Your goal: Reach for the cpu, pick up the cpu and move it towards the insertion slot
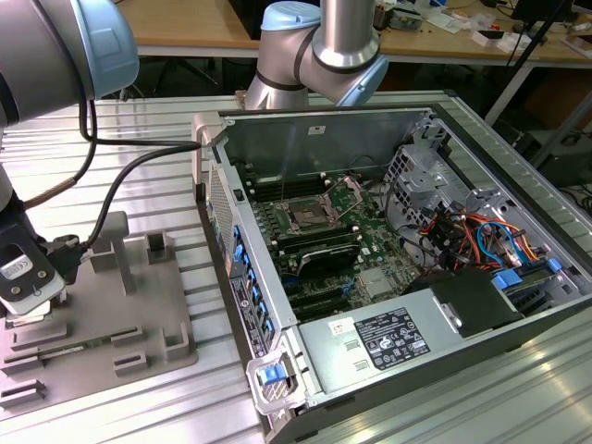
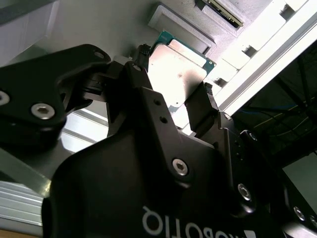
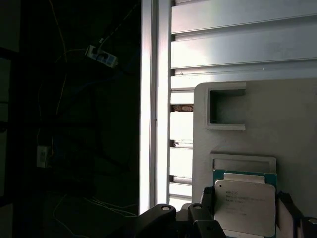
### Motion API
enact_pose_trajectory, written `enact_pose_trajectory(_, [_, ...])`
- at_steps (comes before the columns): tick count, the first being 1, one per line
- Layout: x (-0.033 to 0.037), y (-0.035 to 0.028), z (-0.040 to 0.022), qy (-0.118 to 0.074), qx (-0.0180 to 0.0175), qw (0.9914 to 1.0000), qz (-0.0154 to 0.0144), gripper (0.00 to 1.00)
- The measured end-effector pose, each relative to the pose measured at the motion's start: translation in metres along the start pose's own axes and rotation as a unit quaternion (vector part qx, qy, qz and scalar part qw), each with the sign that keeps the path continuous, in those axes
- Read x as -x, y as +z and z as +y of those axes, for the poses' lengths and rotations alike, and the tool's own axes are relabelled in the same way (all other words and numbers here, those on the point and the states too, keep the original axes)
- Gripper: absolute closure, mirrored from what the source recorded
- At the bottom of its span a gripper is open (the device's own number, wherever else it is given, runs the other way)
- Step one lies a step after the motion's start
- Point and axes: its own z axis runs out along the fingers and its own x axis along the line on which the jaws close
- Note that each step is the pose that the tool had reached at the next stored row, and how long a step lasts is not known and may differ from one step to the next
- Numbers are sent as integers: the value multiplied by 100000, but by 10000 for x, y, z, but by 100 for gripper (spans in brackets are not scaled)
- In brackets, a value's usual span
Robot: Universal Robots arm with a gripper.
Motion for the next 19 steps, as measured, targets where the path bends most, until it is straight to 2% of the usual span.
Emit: enact_pose_trajectory(19, [-1,-52,-6,1,7,100000,-9,45])
